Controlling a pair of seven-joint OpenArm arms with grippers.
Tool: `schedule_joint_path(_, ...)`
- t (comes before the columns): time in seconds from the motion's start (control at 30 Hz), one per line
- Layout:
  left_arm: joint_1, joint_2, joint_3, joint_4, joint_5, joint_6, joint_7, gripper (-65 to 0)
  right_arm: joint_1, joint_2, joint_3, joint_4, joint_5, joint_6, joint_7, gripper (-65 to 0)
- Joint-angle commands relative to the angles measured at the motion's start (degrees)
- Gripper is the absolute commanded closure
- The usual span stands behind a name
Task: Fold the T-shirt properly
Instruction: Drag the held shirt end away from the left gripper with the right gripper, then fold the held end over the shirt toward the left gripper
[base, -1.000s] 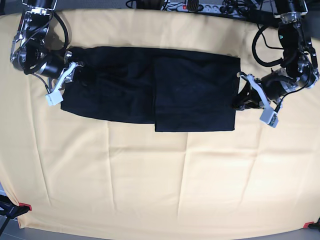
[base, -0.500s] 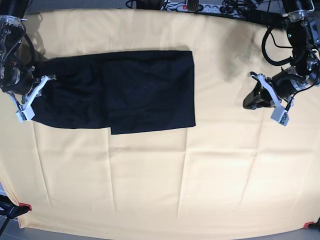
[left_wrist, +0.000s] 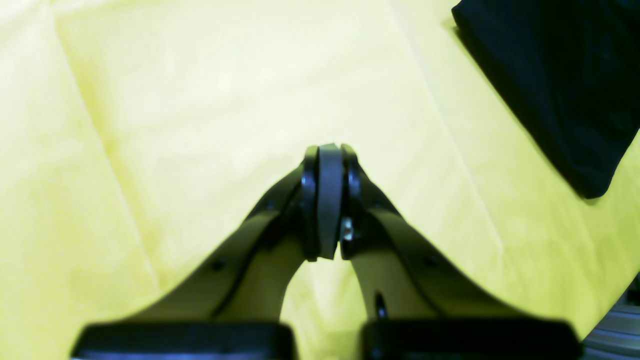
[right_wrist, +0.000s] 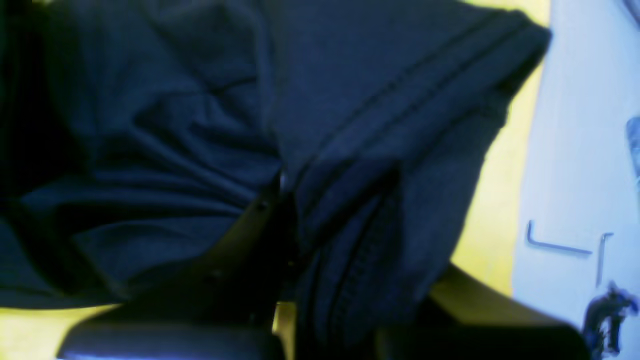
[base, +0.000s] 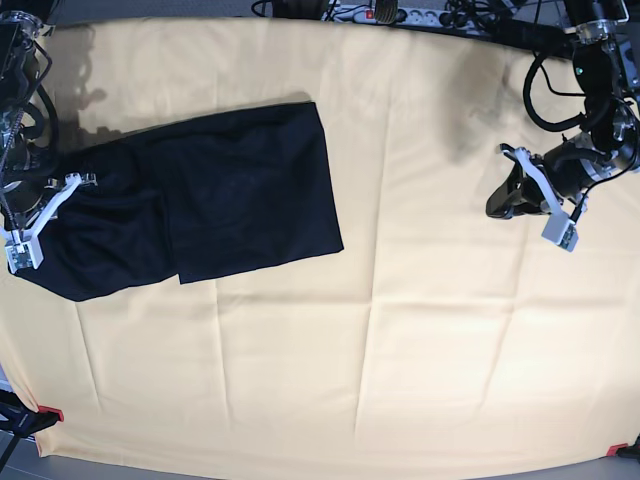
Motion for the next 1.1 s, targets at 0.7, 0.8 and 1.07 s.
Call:
schedule_joint_path(0.7,-0.7,2.7,-0.3,1.0,-1.8,-0.2,-1.1,0.0,-3.0,-16.3,-0.4,11.0,29.1,12.0,3.7,0.0)
schedule_joint_path(0.8,-0.7,2.7,-0.3,1.0,-1.8,-0.2,-1.1,0.0,-3.0,-19.6,-2.7,9.1,28.9,14.2,5.1,0.0)
schedule_joint_path(1.07,-0.7,2.7,-0.3,1.0,-1.8,-0.2,-1.1,0.0,-2.1,-23.5,-14.8,-1.0,24.3,17.0,6.6,0.0)
